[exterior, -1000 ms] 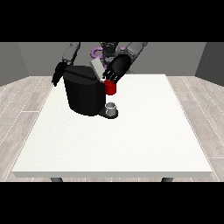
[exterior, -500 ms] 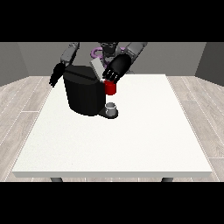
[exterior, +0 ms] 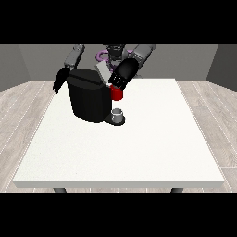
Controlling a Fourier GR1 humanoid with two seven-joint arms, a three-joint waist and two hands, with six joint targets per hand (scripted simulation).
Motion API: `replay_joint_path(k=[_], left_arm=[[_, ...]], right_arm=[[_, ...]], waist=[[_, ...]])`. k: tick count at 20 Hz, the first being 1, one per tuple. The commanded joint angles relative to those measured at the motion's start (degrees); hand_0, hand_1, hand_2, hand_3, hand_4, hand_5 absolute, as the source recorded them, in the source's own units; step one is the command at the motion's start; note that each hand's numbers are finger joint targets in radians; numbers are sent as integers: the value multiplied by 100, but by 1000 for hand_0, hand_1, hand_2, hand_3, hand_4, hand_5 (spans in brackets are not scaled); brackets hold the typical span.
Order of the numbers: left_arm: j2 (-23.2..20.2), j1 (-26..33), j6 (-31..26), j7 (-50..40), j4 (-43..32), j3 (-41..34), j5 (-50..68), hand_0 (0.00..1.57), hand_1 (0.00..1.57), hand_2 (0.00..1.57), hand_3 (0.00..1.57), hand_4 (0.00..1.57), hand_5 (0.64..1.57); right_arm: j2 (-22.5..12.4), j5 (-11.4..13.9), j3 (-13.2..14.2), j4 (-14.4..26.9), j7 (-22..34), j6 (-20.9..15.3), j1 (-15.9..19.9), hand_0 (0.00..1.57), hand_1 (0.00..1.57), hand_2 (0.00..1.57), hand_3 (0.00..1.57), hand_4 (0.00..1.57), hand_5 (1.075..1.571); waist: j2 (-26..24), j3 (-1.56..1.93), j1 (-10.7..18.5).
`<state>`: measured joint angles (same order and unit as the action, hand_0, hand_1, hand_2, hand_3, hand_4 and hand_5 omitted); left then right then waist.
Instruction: Insert the coffee pod into the coffee machine and close the lid
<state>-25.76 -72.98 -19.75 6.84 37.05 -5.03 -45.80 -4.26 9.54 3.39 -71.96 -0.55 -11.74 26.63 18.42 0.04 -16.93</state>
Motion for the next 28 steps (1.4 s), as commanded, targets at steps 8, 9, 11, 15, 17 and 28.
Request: replay_joint_path(k=[8, 9, 11, 15, 17, 28], left_arm=[[-384, 60, 334, 490, -289, -21, -257, 1115, 1115, 1136, 1016, 0, 1571], [-497, -255, 106, 473, -187, -13, -249, 1117, 1117, 1136, 985, 0, 1571], [69, 170, 389, 345, -129, 3, -169, 1110, 1110, 1122, 969, 0, 1571], [-46, -6, 583, 490, -142, -93, -182, 1247, 1247, 1211, 957, 0, 1571], [-262, -130, 697, 554, -212, -182, -214, 1247, 1247, 1210, 954, 0, 1571], [-212, -174, 810, 674, -14, 69, -524, 999, 999, 1023, 718, 0, 1571]], right_arm=[[188, 140, -254, -386, 38, -115, -37, 0, 0, 0, 0, 0, 1571], [94, 102, -99, -152, -120, -128, 201, 0, 0, 0, 0, 0, 1571], [41, 41, -34, -82, 133, -63, -118, 0, 0, 0, 0, 42, 1571], [43, 177, -158, -193, 311, -96, 77, 0, 0, 0, 0, 0, 1571], [-97, 124, -150, -325, 336, 81, 206, 0, 0, 0, 0, 99, 1571], [27, 143, -83, 2, -54, -78, 82, 0, 0, 0, 0, 160, 1571]], waist=[[303, -6, -230], [454, -2, -81], [-21, -3, -51], [173, -4, -119], [410, -4, -333], [384, -1, -236]])
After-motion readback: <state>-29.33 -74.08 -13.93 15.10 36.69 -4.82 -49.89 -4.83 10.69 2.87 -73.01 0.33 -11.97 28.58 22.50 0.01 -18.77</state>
